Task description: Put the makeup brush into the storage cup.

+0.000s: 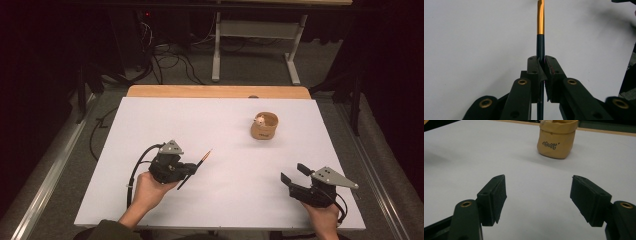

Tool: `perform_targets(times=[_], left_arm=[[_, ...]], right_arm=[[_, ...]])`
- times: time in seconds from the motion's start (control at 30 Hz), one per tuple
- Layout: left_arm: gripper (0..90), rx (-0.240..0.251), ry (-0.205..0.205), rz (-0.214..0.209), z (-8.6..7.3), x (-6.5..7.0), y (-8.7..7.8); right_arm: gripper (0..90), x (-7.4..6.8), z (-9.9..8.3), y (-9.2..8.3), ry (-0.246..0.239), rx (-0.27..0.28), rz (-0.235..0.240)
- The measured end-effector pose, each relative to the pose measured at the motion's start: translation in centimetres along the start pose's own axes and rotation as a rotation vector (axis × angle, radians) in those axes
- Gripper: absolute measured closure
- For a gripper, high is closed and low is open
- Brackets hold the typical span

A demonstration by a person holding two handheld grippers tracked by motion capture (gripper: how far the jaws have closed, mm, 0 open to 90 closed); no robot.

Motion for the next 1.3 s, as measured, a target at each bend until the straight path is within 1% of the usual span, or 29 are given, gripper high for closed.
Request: perform_targets(times=[0.2,0.27,0.37,0.47,0.5,0.6,0.8,0.97,1.0,1.1,1.2,1.23,1.3], left_arm=[[82.9,0.025,0.018,-0.01,-0.3,0.7,-0.2],[82.9,0.034,0.017,-0.016,-0.4,0.8,-0.2],[82.9,0.046,0.026,-0.023,-0.5,1.1,-0.1],[82.9,0.059,0.032,-0.032,-0.5,1.4,-0.1],[82.9,0.062,0.035,-0.039,-0.6,1.6,-0.1],[82.8,0.07,0.048,-0.041,-0.7,2.0,0.0],[82.9,0.085,0.061,-0.056,-0.7,2.5,0.2],[82.8,0.102,0.07,-0.055,-0.8,2.7,0.2],[82.9,0.104,0.073,-0.058,-0.8,2.8,0.1],[82.9,0.116,0.075,-0.061,-0.7,2.9,0.1],[82.9,0.123,0.077,-0.065,-0.7,2.9,0.2],[82.9,0.127,0.079,-0.066,-0.7,2.9,0.1],[82.8,0.136,0.079,-0.066,-0.6,2.8,0.1]], right_arm=[[31.6,-0.1,0.1,0.0,-0.006,0.005,0.004],[31.6,-0.1,0.0,0.1,-0.008,-0.004,0.003],[31.8,-0.1,0.0,0.0,-0.005,0.003,0.005],[32.7,-0.1,0.0,0.0,-0.006,-0.002,0.012],[32.8,-0.2,0.0,0.1,-0.008,-0.004,0.013],[33.1,-0.3,0.0,0.1,-0.016,-0.004,0.018],[31.7,-0.2,0.0,0.0,-0.01,-0.005,0.023],[30.0,-0.6,0.1,0.1,-0.009,-0.011,0.047],[29.7,-0.6,0.1,0.2,-0.017,-0.011,0.048],[29.1,-0.9,0.2,0.2,-0.006,-0.002,0.071],[28.5,-1.2,0.4,0.2,-0.009,0.007,0.086],[28.4,-1.4,0.5,0.2,-0.011,0.013,0.095],[28.0,-1.9,0.7,0.2,-0.032,0.003,0.099]])
Point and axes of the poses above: each handheld gripper's, and its own axes: y roughly forward along the jaws, z roughly out of its top, x roughly to its right, the point moved 4 cm from there along y, roughly forward along the jaws, and after that the axes turned 12 degrees about -x, right-handed, at the moved point
